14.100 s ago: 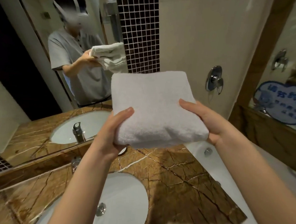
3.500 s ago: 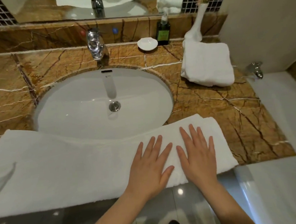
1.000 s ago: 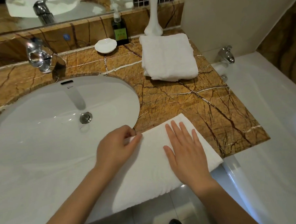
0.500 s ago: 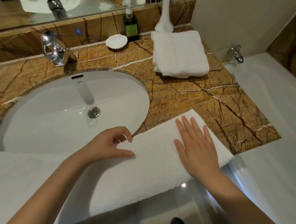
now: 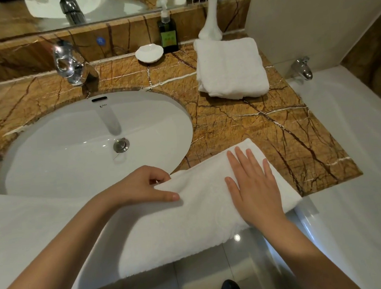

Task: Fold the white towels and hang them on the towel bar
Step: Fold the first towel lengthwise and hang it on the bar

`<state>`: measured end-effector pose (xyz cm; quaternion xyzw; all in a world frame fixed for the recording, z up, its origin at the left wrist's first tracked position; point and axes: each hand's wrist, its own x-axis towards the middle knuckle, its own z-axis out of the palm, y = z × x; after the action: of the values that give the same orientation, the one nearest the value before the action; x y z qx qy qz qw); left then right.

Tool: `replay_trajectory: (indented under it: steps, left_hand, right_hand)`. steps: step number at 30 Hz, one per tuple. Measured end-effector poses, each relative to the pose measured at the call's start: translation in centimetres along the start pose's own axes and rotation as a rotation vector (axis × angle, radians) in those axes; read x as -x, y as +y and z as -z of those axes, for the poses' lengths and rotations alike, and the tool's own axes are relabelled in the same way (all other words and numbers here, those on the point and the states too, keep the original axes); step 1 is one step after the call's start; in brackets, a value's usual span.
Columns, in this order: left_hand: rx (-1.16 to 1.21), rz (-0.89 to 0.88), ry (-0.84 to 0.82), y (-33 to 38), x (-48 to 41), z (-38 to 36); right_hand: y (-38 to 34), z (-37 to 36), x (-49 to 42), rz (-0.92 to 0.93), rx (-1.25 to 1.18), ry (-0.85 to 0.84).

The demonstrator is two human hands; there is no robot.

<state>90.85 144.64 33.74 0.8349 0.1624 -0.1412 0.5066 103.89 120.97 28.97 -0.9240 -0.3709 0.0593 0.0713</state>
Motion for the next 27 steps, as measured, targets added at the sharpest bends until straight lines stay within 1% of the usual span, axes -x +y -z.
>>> replay_trajectory:
  steps: [3, 6, 8, 12, 16, 17, 18, 20, 21, 23, 25, 27]
  left_hand:
    - [-0.118, 0.074, -0.055, -0.1, -0.1, 0.5]
    - [-0.156, 0.090, -0.048, -0.6, 0.3, 1.1]
    - [-0.189, 0.095, -0.006, -1.3, 0.5, 1.5]
    - [-0.370, 0.189, 0.175, -2.5, 0.5, 1.5]
    - [-0.582, 0.315, 0.398, -1.7, 0.5, -0.6]
    - [-0.618, 0.300, 0.464, -1.4, 0.6, -1.1]
    - [-0.663, 0.235, 0.554, -1.2, 0.7, -1.6]
    - [-0.721, 0.030, 0.713, -0.5, 1.0, -3.3]
    - [-0.706, -0.058, 0.723, 0.1, 1.1, -4.6]
    - [-0.689, -0.166, 0.608, 1.0, 0.9, -7.7]
    - [-0.751, -0.153, 0.470, 1.4, 0.5, -10.2]
    - [-0.802, -0.070, 0.393, 1.2, -0.2, -10.8]
  right_hand:
    - [0.2, 0.0, -0.1, 0.006, 0.005, -0.003]
    - [0.3, 0.1, -0.2, 0.011, -0.007, -0.002]
    - [0.5, 0.2, -0.2, 0.005, -0.012, 0.001]
    - [0.5, 0.4, -0.3, -0.014, -0.023, 0.001]
    - [0.8, 0.8, -0.8, -0.060, 0.016, -0.021]
    - [0.8, 1.0, -1.0, -0.077, 0.029, -0.018]
    - [0.7, 1.1, -1.2, -0.089, 0.026, -0.011]
    - [-0.3, 1.0, -1.2, -0.049, -0.005, -0.004]
    - [-0.8, 0.7, -1.1, -0.007, -0.003, -0.012]
    - [-1.3, 0.1, -1.1, 0.024, 0.010, -0.022]
    - [-0.9, -0.1, -1.7, -0.009, -0.006, 0.000]
    - [-0.1, -0.1, -2.4, -0.024, -0.009, 0.033]
